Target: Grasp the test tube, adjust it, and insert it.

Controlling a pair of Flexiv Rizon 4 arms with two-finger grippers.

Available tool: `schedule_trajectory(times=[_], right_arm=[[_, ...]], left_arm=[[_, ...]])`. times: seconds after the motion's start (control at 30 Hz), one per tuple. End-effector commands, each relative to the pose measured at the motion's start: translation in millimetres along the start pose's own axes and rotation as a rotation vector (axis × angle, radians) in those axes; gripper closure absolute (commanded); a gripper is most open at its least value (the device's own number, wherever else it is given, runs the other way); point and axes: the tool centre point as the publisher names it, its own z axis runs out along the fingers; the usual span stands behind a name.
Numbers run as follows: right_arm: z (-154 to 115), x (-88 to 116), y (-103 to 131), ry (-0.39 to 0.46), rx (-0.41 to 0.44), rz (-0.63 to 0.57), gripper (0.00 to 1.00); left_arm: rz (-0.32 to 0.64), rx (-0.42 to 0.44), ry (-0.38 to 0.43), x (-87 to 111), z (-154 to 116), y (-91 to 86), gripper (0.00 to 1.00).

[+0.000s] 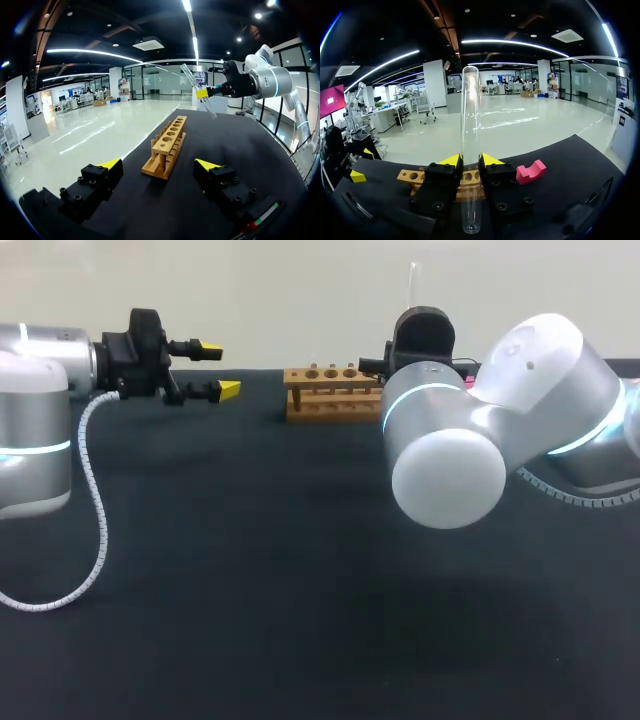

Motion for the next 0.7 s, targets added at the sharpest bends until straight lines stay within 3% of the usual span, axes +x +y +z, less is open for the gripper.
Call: schedule_trajectory(times=[0.03,0.1,0.27,0.53,0.7], right_arm=[[-2,8,3,0.111,-0.053,0.007,1.0],[-4,15,7,0.197,-0.092,0.01,1.0],[-4,33,14,0.304,-0.133,0.009,1.0],[4,70,28,0.425,-0.198,-0.016,1.0],[12,89,30,0.458,-0.193,-0.022,1.0]], left_arm=[[-0.001,0.004,0.002,-0.2,1,1.8,0.0],[-0.001,0.004,0.002,-0.2,1,1.8,0.0],[-0.001,0.004,0.002,-0.2,1,1.8,0.0],[-0.001,0.004,0.002,-0.2,1,1.8,0.0],[-0.001,0.004,0.002,-0.2,1,1.8,0.0]])
